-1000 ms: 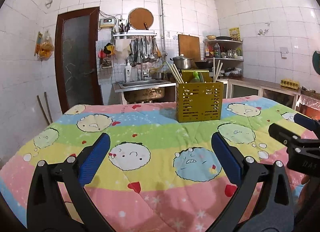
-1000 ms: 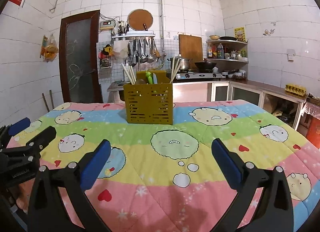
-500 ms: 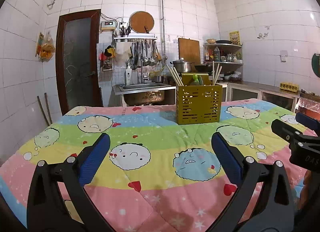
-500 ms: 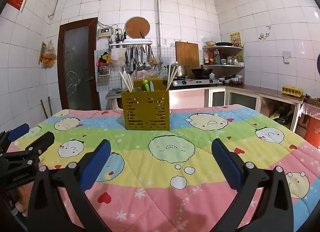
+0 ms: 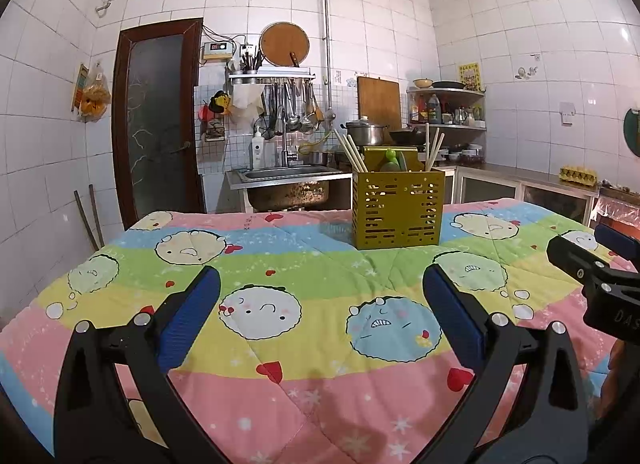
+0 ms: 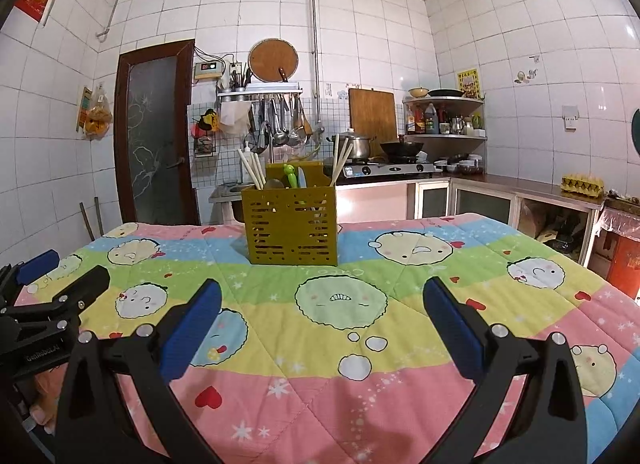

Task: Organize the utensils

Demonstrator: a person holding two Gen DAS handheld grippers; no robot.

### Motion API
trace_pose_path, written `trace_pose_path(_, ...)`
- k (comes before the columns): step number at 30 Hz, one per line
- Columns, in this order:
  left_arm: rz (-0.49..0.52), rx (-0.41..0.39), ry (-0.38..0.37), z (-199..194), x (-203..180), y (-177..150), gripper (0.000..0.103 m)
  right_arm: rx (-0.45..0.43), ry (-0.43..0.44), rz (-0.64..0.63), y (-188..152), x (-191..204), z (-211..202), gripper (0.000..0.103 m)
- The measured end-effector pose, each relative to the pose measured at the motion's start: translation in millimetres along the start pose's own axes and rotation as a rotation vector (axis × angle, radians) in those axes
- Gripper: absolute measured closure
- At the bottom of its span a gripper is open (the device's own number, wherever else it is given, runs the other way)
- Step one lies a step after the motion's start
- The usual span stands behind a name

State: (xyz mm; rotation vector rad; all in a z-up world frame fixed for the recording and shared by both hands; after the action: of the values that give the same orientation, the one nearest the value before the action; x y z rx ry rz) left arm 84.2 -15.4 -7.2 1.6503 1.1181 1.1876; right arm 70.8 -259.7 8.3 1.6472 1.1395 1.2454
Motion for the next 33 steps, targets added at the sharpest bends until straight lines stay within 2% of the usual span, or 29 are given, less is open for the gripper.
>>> trace_pose_path(33, -0.02, 0.005, -0.003, 1.9, 5.0, -1.6, 0.005, -0.005, -0.009, -0.014, 2.1, -0.6, 0.3, 0.004)
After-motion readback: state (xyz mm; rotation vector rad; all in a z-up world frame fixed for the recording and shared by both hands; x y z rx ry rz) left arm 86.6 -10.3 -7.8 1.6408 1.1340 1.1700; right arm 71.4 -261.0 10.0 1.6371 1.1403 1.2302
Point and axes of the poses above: each gripper's, at about its wrist camera, not at the fingertips, and z roughly the way its jaws point, x to its left, y to its top, the point moved 5 cm from there along z, roughly the way its jaws point, and after that the axes turned 13 degrees about z, right-handed, at the moved point
